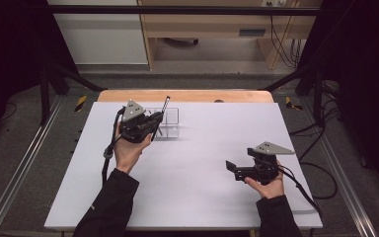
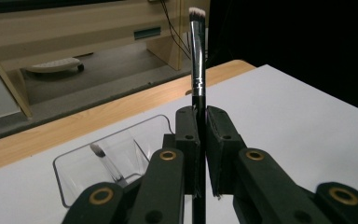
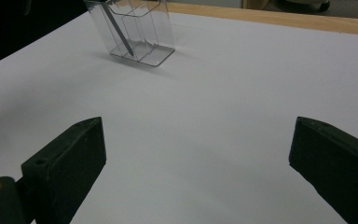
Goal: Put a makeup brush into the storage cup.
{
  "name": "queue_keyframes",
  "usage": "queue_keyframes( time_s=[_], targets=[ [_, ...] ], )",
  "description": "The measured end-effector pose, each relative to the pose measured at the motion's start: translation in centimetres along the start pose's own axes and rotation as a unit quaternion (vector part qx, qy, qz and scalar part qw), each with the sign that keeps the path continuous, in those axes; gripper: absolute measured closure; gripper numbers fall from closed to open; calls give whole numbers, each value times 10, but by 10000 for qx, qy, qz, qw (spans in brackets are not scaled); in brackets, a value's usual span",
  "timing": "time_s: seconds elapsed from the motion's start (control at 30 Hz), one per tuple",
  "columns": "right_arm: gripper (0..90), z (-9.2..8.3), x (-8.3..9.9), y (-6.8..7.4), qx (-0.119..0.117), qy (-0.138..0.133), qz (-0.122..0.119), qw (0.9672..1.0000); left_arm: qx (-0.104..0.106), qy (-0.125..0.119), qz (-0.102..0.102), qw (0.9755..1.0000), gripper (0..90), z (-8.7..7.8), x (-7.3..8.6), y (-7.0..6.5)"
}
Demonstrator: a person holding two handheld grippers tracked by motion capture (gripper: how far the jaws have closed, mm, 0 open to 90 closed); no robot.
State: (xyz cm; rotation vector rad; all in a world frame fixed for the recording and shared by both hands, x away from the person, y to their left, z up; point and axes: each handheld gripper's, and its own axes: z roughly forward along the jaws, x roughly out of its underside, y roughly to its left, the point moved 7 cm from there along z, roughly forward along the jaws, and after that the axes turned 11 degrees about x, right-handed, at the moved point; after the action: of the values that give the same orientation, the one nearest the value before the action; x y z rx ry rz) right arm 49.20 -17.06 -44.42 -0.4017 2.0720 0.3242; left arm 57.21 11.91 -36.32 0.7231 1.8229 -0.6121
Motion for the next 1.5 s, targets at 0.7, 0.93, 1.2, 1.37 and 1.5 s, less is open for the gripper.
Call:
queue_keyframes(
  time_s=[0.7,0.93,1.2,1.37,1.5],
  targets=[
    [41,-2,-2,-1,-27,-41,25,10000,-354,-153,-79,9992,834,24,-17,20],
    [38,-1,-1,0,-37,-40,16,10000,-371,-123,-99,9992,833,32,-19,26],
    [38,-2,-1,0,-47,-41,9,10000,-451,-108,-54,9989,833,42,-22,31],
    [38,-2,-2,-1,-52,-49,9,10000,-493,-109,-84,9987,834,48,-24,37],
    [39,-3,-2,-1,-56,-62,15,10000,-545,-103,-71,9984,833,54,-25,41]
  ],
)
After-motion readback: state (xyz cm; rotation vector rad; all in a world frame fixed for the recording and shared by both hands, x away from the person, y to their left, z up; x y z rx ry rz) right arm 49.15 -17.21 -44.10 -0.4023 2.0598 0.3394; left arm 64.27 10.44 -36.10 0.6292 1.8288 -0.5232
